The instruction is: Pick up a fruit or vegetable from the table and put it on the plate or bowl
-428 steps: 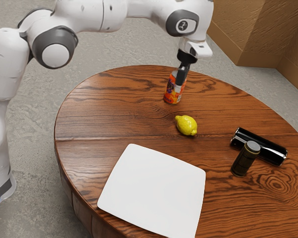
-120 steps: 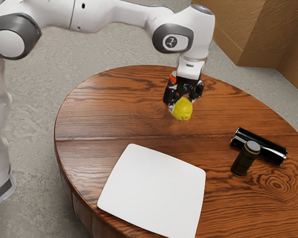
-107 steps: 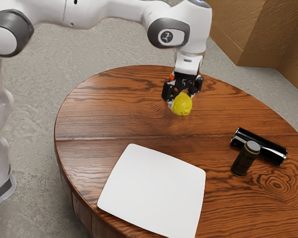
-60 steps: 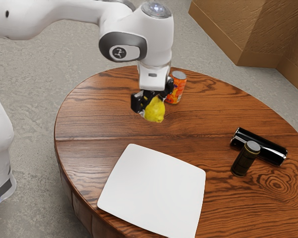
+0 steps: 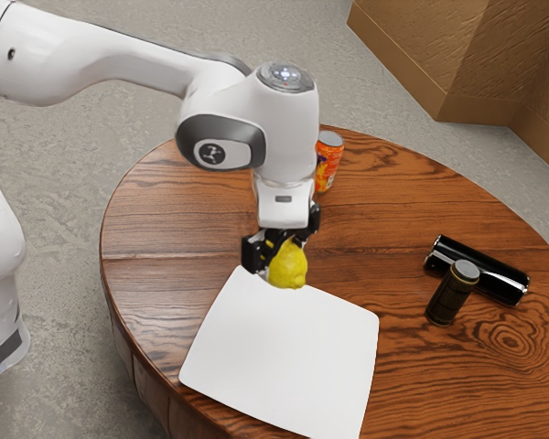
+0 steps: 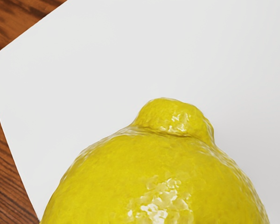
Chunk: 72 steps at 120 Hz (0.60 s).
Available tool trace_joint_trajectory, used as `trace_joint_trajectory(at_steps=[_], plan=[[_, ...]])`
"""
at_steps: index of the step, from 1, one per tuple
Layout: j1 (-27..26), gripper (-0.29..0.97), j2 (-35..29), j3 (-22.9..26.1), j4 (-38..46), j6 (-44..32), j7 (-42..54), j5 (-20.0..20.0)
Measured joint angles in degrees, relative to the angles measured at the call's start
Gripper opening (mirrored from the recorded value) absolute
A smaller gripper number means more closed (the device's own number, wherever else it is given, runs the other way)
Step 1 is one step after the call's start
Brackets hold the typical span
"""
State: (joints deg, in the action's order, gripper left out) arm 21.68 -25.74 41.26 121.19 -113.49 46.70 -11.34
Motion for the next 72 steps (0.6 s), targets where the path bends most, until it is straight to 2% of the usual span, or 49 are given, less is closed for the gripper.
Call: trace_joint_trajectory(at_steps=[34,72], plan=[[-1.9,0.31,3.9,0.4,6.8,-11.1,-3.3,-0.7],[-1.9,0.31,14.7,0.2,7.8,-21.2,-6.3,-0.5]])
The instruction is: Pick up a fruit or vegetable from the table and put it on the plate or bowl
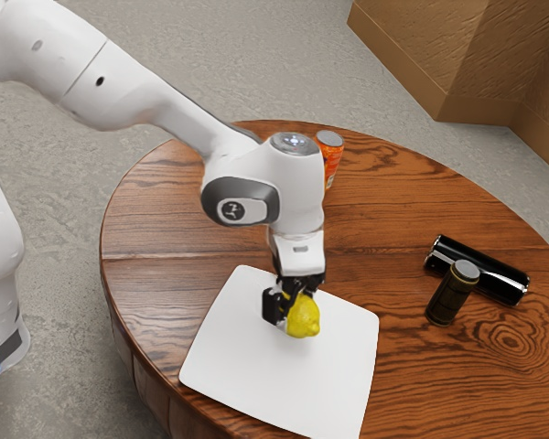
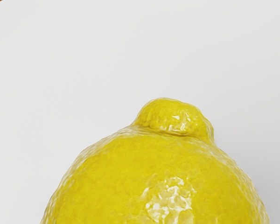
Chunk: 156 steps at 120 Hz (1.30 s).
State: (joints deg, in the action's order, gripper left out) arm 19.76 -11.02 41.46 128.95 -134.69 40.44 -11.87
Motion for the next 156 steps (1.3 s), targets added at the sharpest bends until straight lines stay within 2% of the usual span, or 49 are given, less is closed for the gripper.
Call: trace_joint_trajectory(at_steps=[22,30,47,60,70,112,138,156], plan=[[-0.1,0.31,2.9,0.0,0.3,-3.8,-1.4,0.2],[-0.4,0.45,3.3,0.0,0.2,-4.3,-1.6,0.2],[-0.6,0.52,3.4,0.1,-0.2,-4.1,-1.3,-0.2],[0.0,0.56,2.4,-0.2,-7.0,1.9,-1.0,0.1],[0.4,0.60,2.5,-0.4,-8.8,6.3,-0.8,0.5],[1.2,0.66,3.2,-0.5,-8.8,14.6,-0.4,0.7],[5.2,0.66,3.6,-0.7,-6.6,24.6,-0.2,0.8],[5.5,0.66,3.3,-0.9,-7.5,30.1,-0.2,0.8]])
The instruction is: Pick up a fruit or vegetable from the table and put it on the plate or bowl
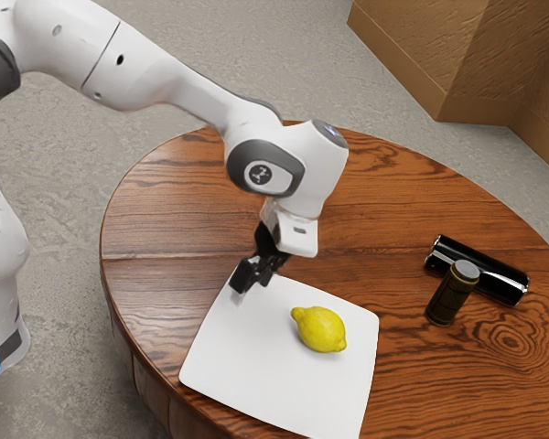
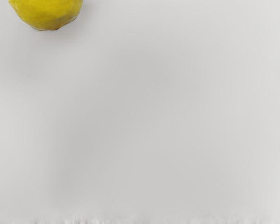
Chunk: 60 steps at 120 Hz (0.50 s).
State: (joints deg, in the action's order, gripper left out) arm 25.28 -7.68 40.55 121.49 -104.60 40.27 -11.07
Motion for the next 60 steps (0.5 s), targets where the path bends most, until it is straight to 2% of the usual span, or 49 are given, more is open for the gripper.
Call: trace_joint_trajectory(at_steps=[9,26,60], plan=[[1.1,0.66,-0.4,-0.3,-2.2,3.7,0.0,0.0],[6.8,0.66,-1.1,-0.5,-3.4,11.0,0.1,0.0],[7.4,0.66,-1.7,-0.4,-3.6,17.0,0.1,0.1]])
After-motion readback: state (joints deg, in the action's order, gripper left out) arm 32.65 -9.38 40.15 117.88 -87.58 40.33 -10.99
